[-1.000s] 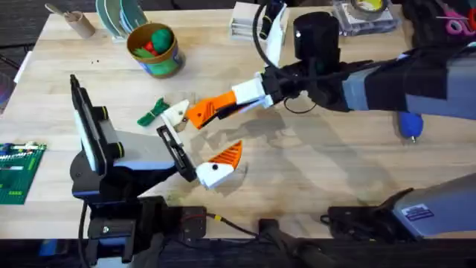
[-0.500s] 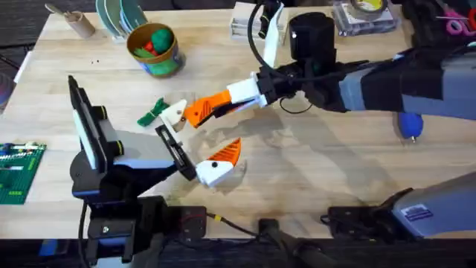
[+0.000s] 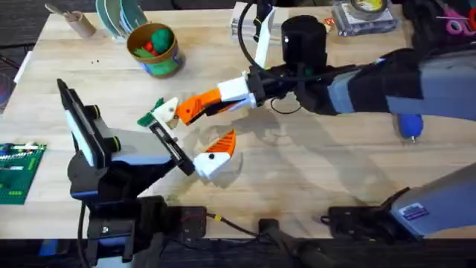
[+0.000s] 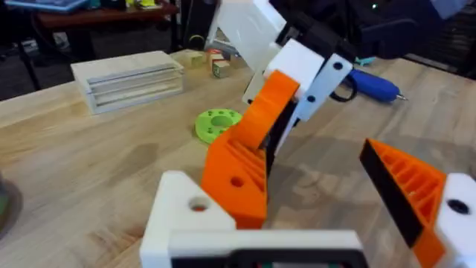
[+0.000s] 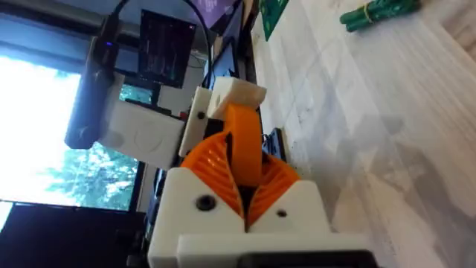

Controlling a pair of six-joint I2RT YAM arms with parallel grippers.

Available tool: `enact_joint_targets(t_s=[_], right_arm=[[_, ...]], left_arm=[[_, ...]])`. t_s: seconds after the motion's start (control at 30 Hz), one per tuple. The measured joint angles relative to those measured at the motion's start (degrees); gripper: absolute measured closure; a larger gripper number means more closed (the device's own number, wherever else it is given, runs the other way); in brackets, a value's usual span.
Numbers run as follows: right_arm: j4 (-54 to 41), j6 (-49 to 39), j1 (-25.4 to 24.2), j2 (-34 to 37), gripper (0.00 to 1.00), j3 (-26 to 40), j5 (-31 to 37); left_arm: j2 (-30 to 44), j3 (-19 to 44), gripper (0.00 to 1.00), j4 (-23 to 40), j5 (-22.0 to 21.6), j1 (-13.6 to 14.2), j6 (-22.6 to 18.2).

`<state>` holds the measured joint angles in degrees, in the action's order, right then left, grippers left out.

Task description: Pick up the gripper from the table and insert it into the empty holder that is missing its gripper. Then pick up a screw, insert it into the mounting hole, and use the screwdriver to tighten it. Finally, clean up the table by picking up the vegetable and placing it into the bucket.

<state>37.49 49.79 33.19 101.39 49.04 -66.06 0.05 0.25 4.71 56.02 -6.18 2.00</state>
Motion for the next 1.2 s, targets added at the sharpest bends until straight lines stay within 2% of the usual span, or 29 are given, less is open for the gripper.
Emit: enact_joint_targets(t_s=[0.23, 0.4, 1.2], right_arm=[[1.8, 3.5, 0.1, 1.8, 0.992, 0.9, -0.2], [2.0, 5.8, 1.3, 3.3, 0.993, 2.3, 0.3], [1.4, 4.1, 4.7, 3.7, 0.993, 4.4, 3.6]], left_arm=[[0.0, 0.0, 0.007, -0.1, -0.6, -0.2, 0.3], [0.0, 0.0, 0.007, 0.1, 1.4, 0.1, 0.6], [0.0, 0.0, 0.008, -0.1, 0.0, 0.0, 0.6]])
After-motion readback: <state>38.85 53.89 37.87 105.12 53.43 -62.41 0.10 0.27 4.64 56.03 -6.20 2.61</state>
